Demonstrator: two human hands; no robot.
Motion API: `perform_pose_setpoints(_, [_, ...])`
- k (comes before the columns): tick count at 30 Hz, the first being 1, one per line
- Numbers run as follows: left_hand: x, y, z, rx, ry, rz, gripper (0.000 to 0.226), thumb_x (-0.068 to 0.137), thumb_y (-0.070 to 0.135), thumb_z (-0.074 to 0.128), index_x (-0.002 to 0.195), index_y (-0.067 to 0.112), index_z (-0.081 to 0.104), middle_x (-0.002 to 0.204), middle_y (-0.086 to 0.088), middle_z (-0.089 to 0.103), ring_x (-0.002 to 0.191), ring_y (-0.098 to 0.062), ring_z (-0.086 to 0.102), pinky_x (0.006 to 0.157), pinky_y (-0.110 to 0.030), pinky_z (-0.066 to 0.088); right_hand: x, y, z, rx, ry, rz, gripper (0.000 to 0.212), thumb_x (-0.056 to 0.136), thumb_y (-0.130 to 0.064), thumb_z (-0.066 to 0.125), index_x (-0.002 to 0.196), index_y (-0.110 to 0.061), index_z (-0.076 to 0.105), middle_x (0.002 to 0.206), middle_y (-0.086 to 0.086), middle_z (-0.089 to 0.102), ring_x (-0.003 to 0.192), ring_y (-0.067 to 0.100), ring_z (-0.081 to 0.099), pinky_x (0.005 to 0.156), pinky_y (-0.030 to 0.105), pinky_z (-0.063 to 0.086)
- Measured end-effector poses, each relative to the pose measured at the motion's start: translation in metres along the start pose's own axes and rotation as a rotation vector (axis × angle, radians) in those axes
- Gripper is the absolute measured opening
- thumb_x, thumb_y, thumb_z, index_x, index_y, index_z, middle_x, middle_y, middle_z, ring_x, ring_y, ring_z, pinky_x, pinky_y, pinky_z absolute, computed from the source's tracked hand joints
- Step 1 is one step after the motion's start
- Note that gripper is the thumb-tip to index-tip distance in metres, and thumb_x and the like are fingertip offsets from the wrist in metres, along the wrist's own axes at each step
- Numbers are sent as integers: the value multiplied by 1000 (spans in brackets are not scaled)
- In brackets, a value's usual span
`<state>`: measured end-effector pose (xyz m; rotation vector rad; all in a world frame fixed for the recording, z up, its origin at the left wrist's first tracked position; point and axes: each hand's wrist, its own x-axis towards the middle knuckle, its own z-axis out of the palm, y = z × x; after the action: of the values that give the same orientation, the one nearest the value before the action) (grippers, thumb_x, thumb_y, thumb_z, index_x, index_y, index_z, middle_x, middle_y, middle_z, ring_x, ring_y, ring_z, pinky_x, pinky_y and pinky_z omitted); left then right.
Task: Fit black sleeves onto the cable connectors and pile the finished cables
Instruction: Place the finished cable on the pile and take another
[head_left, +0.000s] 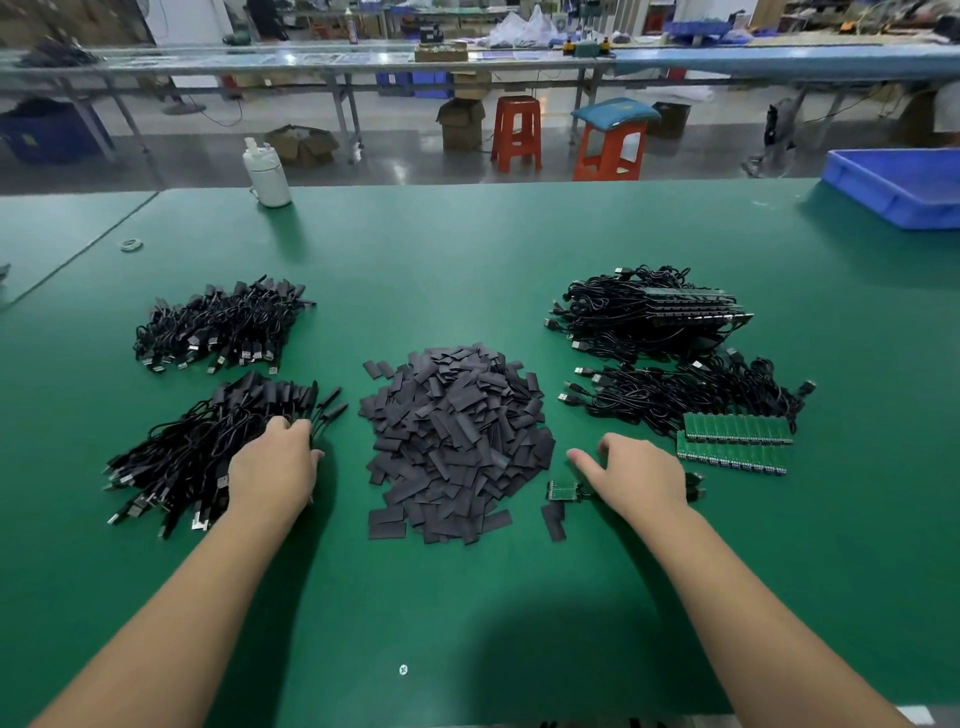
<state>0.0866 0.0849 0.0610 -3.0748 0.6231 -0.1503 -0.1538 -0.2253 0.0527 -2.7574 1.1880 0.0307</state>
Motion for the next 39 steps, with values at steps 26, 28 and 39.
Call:
perform_pose_setpoints(26, [-74, 211, -27, -1347, -477, 119, 19, 92, 26, 68, 105, 13, 70, 78, -2, 72, 51, -9, 59, 47, -19, 43, -14, -15, -53, 773, -36, -100, 12, 87, -20, 74, 84, -31, 71, 74, -10, 71, 75, 10, 66, 75, 26, 52])
perform_pose_setpoints(28, [-77, 223, -26, -1390, -462, 43, 15, 91, 23, 69, 95, 8, 69, 71, -2, 68, 52, -12, 61, 45, -23, 44, -17, -15, -51, 723, -24, -108, 10, 88, -17, 71, 92, -27, 72, 77, -10, 72, 79, 10, 68, 75, 24, 52])
perform_pose_setpoints(39, [-75, 225, -29, -1239, -382, 50, 15, 91, 22, 69, 78, 13, 66, 60, -5, 70, 44, -10, 60, 51, -24, 49, -30, -19, -34, 641, 93, -110, 18, 89, -18, 71, 106, -19, 77, 95, -4, 78, 87, 6, 70, 85, 24, 54])
